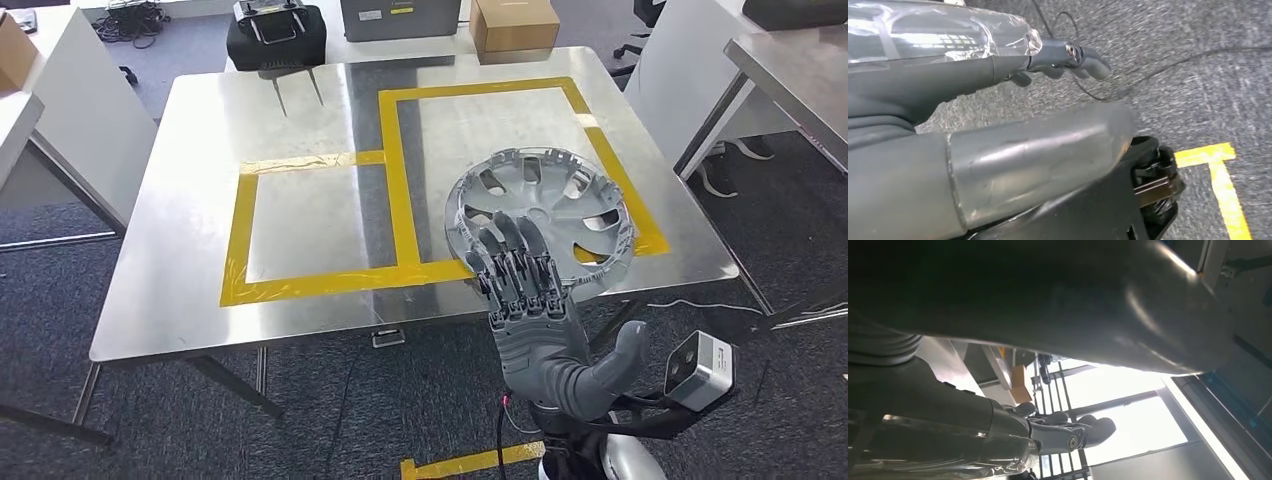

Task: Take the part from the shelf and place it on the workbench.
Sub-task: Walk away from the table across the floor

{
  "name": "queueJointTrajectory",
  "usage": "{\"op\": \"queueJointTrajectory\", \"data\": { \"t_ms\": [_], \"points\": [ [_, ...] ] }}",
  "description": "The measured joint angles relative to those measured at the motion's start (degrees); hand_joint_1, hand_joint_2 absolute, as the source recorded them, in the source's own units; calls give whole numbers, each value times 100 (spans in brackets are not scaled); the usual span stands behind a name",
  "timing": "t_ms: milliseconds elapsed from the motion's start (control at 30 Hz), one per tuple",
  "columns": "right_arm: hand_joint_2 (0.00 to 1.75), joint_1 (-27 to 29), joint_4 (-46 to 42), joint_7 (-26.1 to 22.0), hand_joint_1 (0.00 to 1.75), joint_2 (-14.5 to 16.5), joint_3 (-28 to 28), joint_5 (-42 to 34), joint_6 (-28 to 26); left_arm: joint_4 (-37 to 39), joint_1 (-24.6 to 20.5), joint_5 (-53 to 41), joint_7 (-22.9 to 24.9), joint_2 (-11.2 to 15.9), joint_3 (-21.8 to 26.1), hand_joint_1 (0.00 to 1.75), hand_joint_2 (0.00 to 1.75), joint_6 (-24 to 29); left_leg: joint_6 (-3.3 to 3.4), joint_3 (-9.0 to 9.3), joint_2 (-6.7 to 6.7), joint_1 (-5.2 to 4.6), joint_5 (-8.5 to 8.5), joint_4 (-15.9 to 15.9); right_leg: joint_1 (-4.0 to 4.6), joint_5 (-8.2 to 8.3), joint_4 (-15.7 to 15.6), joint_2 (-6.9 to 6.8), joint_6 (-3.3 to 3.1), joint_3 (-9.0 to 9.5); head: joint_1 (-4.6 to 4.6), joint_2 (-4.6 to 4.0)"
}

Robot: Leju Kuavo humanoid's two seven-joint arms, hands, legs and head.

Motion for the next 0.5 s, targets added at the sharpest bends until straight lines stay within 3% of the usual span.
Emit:
{"op": "queueJointTrajectory", "data": {
  "t_ms": [33,100,133,200,267,300,333,433,467,500],
  "points": [
    [0,0,8,-2,0,1,0,0,-1,0,-1,1,2,2,0,0,0,1,-21,151,6,21,121,-173,-8,22,39,-3,17,-63,-12,0],
    [0,0,14,-10,0,2,-3,-2,-3,-1,-7,1,-2,5,0,0,0,4,-53,639,9,55,385,-902,-21,60,131,-1,66,-183,-37,0],
    [0,-1,14,-17,0,2,-6,-5,-6,-2,-9,1,-7,7,0,0,0,5,-37,821,-2,57,469,-1197,-21,82,167,3,97,-225,-44,0],
    [0,-1,7,-34,0,1,-15,-14,-15,-2,-11,1,-14,10,0,0,0,8,26,920,-28,39,486,-1430,-14,145,196,11,171,-265,-50,0],
    [0,12,2,-50,0,0,-26,-24,-27,-2,-9,2,-15,14,0,0,0,12,128,842,-33,31,568,-1427,-27,201,187,26,246,-283,-40,0],
    [0,25,2,-57,0,1,-38,-34,-35,-2,-12,3,-15,15,0,0,0,14,181,796,-28,30,618,-1429,-38,132,226,34,278,-319,-35,0],
    [0,37,2,-64,0,0,-55,-46,-39,-2,-16,4,-15,15,0,0,0,14,233,736,-23,31,679,-1437,-48,-42,358,42,306,-379,-17,0],
    [0,58,2,-75,0,-3,-120,-70,-57,-2,-19,11,-15,14,0,0,0,14,319,496,-16,-2,878,-1436,-53,-884,1341,47,347,-644,84,0],
    [0,64,2,-79,0,-3,-135,-73,-66,-2,-16,14,-15,14,0,0,0,15,330,409,-16,-24,944,-1432,-50,-1023,1649,47,341,-679,114,0],
    [0,71,2,-84,0,-3,-148,-75,-80,-2,-14,17,-14,14,0,0,0,15,338,323,-15,-48,1008,-1429,-45,-1026,1806,47,321,-643,140,0]
  ]
}}
